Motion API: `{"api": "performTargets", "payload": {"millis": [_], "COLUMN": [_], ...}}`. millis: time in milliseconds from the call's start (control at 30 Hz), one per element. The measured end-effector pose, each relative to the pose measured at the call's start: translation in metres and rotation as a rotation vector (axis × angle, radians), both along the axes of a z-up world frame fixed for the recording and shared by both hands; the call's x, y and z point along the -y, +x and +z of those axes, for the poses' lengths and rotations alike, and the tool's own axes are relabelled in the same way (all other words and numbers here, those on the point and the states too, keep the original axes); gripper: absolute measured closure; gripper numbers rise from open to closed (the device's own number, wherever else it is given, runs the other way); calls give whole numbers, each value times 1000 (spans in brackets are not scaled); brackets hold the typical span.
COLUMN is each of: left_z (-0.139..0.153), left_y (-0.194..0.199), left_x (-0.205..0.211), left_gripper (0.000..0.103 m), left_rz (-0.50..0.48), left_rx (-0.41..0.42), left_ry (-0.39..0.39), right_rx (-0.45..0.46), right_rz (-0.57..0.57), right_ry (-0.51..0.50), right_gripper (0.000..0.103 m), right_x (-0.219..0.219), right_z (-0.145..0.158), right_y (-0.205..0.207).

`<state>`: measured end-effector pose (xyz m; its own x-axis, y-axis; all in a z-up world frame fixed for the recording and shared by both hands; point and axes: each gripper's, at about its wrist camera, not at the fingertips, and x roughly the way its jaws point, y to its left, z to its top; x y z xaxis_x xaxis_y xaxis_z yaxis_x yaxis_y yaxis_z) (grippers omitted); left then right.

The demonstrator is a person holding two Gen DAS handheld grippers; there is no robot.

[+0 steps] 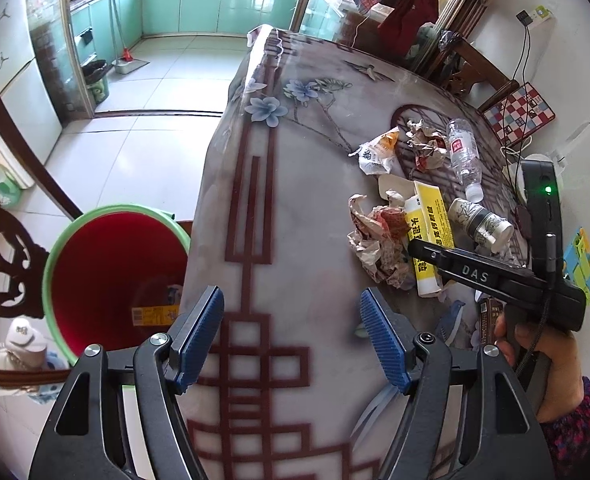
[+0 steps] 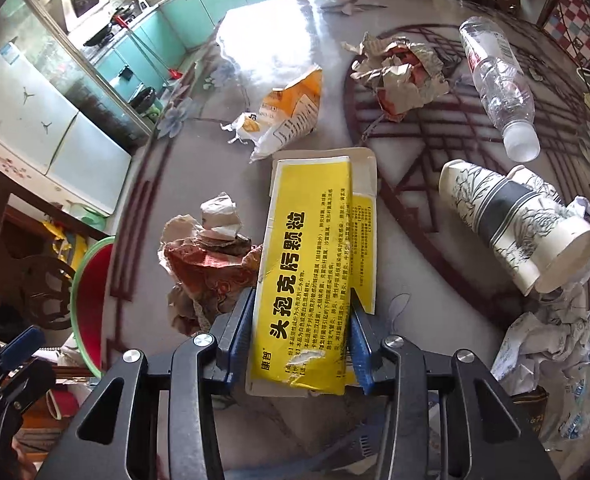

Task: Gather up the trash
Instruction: 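Grasp the crumpled paper with the left gripper while the right gripper grasps the yellow medicine box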

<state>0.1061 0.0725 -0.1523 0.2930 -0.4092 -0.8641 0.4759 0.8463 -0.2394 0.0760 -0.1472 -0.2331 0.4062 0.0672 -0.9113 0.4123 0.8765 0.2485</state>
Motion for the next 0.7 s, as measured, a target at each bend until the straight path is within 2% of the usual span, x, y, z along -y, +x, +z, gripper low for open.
{"api": "performTargets", "payload": {"millis": [167, 300, 500, 600, 700], "left_z": [-2, -8, -24, -35, -47], "left_y": [2, 5, 12, 15, 20], "left_x": [21, 41, 78, 95, 104], "left_gripper": [33, 33, 33, 33, 33], "left_rz": [-35, -39, -57, -73, -73], "left_rx": [-15, -62, -105, -86, -103], "left_ry": [-14, -48, -30, 17, 51], "right_rx": [42, 58, 63, 67, 73], "right_rz": [12, -8, -25, -42, -47], "right_ry": [11, -11, -36, -35, -44], "right_gripper": [64, 64, 64, 64, 64], "right_x": [7, 14, 25, 35, 39], "right_z": [18, 30, 38, 41, 45], "right_y": [-21, -38, -61, -70, -75]}}
